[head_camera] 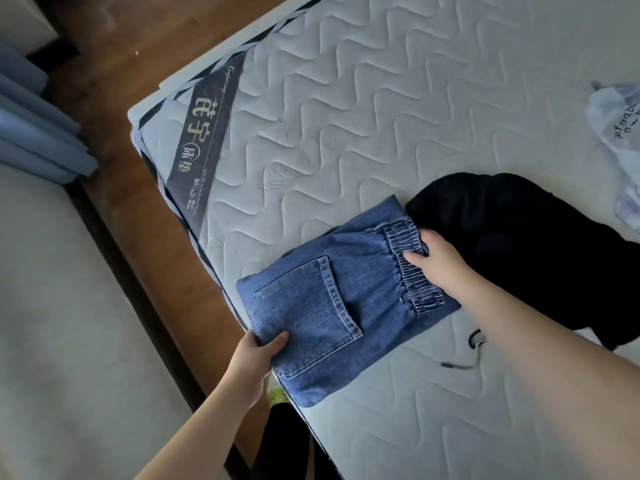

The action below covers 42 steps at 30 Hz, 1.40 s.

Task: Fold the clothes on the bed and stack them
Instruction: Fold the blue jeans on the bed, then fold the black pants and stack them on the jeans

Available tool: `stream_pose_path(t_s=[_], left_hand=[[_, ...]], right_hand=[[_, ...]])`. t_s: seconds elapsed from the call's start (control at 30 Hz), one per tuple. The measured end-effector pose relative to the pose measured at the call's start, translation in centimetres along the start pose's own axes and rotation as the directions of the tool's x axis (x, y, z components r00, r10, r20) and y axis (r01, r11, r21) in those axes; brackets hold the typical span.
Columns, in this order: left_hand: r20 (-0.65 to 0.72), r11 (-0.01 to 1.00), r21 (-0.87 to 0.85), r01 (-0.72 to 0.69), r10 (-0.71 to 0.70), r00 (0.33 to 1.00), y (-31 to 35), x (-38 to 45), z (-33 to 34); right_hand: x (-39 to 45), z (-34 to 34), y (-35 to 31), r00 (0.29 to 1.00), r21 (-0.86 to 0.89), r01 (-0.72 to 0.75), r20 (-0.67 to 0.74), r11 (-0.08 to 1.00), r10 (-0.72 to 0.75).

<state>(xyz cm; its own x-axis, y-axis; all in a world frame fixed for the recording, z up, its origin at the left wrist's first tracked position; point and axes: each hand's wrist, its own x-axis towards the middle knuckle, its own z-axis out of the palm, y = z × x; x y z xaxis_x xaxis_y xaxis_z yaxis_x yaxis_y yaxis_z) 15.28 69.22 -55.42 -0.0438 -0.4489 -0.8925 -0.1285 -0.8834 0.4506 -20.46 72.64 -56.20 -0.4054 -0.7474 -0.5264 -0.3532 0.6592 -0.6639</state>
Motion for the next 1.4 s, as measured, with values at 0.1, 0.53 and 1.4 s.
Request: stream_pose_path(t_s=[0.1, 0.53, 1.4], left_hand=[[0.089, 1.000, 0.004, 0.015, -0.015, 0.996, 0.2, 0.0, 1.4], [-0.176, 0.993, 0.015, -0.121, 0.121, 0.977, 0.7, 0.6, 3.4], [0.540, -0.430, 0.839, -0.334, 0.582, 0.608, -1.1, 0.8, 7.5]], right_hand=[[0.5, -1.7, 0.3, 0.999, -0.026, -0.038, 0.005, 0.999, 0.038], [0.1, -0.5, 0.8, 0.978, -0.433, 0.044, -0.164, 0.900, -0.127], [-3.4, 3.2, 1.4, 0.861, -0.748, 0.113, -0.255, 0.654, -0.440]])
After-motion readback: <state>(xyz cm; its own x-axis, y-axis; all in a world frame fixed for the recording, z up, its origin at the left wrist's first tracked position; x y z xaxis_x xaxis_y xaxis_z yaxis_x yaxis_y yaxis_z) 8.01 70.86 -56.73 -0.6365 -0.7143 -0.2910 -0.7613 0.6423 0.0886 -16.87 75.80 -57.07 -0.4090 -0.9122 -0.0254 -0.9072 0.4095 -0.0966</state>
